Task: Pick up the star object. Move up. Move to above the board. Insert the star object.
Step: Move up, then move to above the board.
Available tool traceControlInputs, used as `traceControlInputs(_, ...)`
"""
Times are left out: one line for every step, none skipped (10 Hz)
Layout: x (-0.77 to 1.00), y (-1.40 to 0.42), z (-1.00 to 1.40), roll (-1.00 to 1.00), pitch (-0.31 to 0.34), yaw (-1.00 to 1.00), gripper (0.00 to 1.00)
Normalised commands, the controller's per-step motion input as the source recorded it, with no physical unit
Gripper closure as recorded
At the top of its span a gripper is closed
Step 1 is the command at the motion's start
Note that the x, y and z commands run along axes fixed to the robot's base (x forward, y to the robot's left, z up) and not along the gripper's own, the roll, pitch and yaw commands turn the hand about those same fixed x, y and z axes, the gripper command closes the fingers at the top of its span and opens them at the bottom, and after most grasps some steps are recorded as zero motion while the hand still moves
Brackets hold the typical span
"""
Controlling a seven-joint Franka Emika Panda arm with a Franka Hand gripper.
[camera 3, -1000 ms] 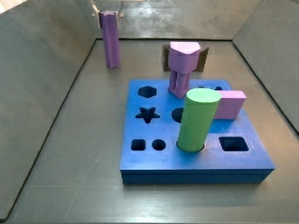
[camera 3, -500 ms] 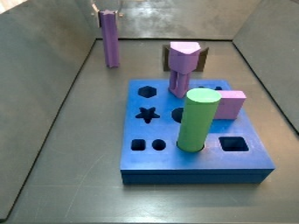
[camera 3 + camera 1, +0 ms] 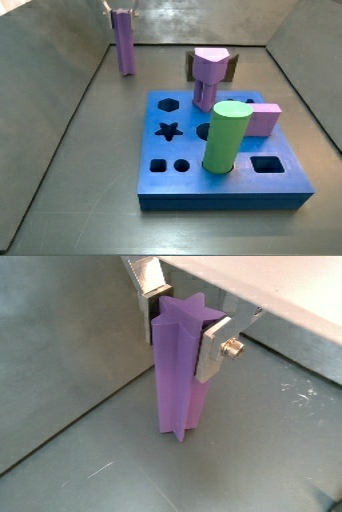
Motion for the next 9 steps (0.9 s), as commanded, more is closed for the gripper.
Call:
traceControlInputs(0.03,-0.05,0.72,0.02,0.008,-0.03,1.00)
traceControlInputs(0.02,-0.02,0.58,0.04,0.035,-0.02,1.00)
traceControlInputs(0.01,-0.01,0.47,0.05,0.054,-0.01,1.00)
traceControlInputs(0.01,0.01,0.31,0.07,0.075,-0.01,1.00)
traceControlInputs(0.00,0.01,0.20,0.08,0.084,-0.01,1.00)
traceControlInputs(-0.06,0.17,1.00,0.11,-0.225,0.11,1.00)
traceControlInputs(-0.06,0.17,1.00,0.12,-0.227,0.11,1.00)
traceControlInputs(-0.07,0.15,1.00,0.10,-0.167,0.08,1.00)
traceControlInputs(-0.07,0.13,1.00,0.10,-0.095,0.05,1.00)
